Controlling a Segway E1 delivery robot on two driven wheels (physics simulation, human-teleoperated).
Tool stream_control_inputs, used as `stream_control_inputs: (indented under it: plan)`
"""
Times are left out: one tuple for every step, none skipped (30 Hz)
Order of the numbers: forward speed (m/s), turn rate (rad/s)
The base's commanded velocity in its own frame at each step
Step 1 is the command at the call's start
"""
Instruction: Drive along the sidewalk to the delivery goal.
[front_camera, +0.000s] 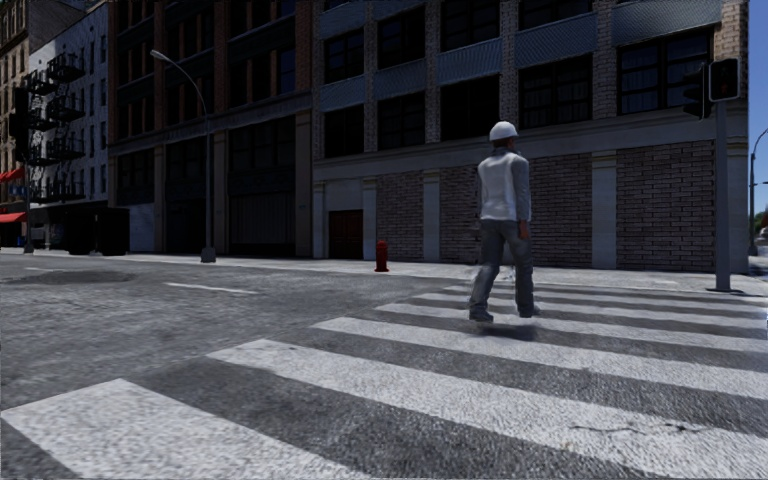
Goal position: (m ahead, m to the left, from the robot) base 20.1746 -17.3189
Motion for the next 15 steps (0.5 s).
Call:
stream_control_inputs:
  plan:
    - [1.52,-0.35]
    - [1.52,-0.35]
    - [1.52,-0.35]
    - [1.52,-0.35]
    - [1.51,-0.35]
    - [1.51,-0.35]
    - [1.48,-0.35]
    - [1.45,-0.35]
    - [1.43,-0.35]
    - [1.43,-0.35]
    - [1.43,-0.35]
    - [1.43,-0.35]
    - [1.42,-0.35]
    - [1.42,-0.35]
    - [1.42,-0.35]
